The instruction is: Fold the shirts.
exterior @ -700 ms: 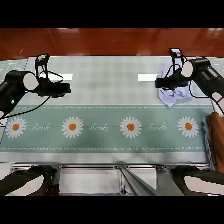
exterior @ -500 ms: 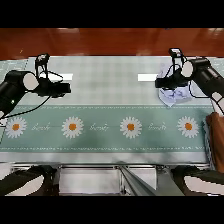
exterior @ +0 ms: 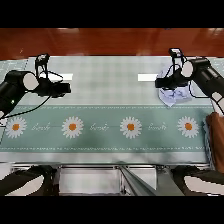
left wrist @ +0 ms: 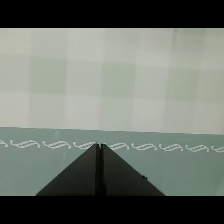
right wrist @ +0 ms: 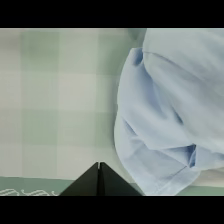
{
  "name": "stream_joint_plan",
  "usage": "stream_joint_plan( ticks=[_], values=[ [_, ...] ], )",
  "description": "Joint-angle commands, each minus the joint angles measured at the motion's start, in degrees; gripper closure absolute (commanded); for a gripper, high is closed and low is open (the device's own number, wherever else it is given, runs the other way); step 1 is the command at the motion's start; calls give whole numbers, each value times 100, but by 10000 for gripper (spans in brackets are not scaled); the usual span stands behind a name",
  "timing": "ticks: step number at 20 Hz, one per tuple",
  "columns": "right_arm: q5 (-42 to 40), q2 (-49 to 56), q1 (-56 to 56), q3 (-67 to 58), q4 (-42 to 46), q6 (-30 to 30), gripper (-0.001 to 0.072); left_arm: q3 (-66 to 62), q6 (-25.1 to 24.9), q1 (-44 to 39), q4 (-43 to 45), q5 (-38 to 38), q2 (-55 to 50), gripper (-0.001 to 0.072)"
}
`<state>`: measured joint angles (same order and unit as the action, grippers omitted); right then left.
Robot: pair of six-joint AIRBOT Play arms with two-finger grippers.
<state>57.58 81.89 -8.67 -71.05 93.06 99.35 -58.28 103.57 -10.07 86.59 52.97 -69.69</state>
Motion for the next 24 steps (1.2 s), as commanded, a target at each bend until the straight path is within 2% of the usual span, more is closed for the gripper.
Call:
stream_joint_plan(
  ticks=[1, 7, 8, 9, 10, 13, 15, 17, 20, 24],
  values=[
    [0, 2, -2, -7, -2, 2, 683, 0, 2, 4, 0, -28, -2, 685],
    [-74, 2, -2, -7, -13, -2, 682, 4, 2, 4, 0, -365, 0, 685],
    [-127, 2, 2, -7, 59, -31, 666, 4, 2, 11, 2, -422, 0, 667],
    [-179, 2, 31, -26, 236, -31, 484, 2, 0, 24, 4, -428, 0, 471],
    [-280, 2, 63, -70, 387, -72, 299, 4, 17, 31, 15, -330, 2, 209],
    [-656, 13, 321, -463, 901, -264, 293, -24, -22, 31, 219, 643, 44, 198],
    [-715, 199, 717, -872, 999, -264, 293, 101, -22, -26, 205, 977, 232, 198],
    [-590, 518, 1172, -1261, 881, -398, 293, 424, -20, -208, 205, 986, 623, 198],
    [-358, 1108, 1696, -1530, 328, -931, 293, 1036, 11, -542, 195, 920, 1163, 200],
    [-343, 1792, 1823, -1530, -42, -1095, 294, 1388, 138, -1014, 197, 896, 1204, 200]
  ],
)
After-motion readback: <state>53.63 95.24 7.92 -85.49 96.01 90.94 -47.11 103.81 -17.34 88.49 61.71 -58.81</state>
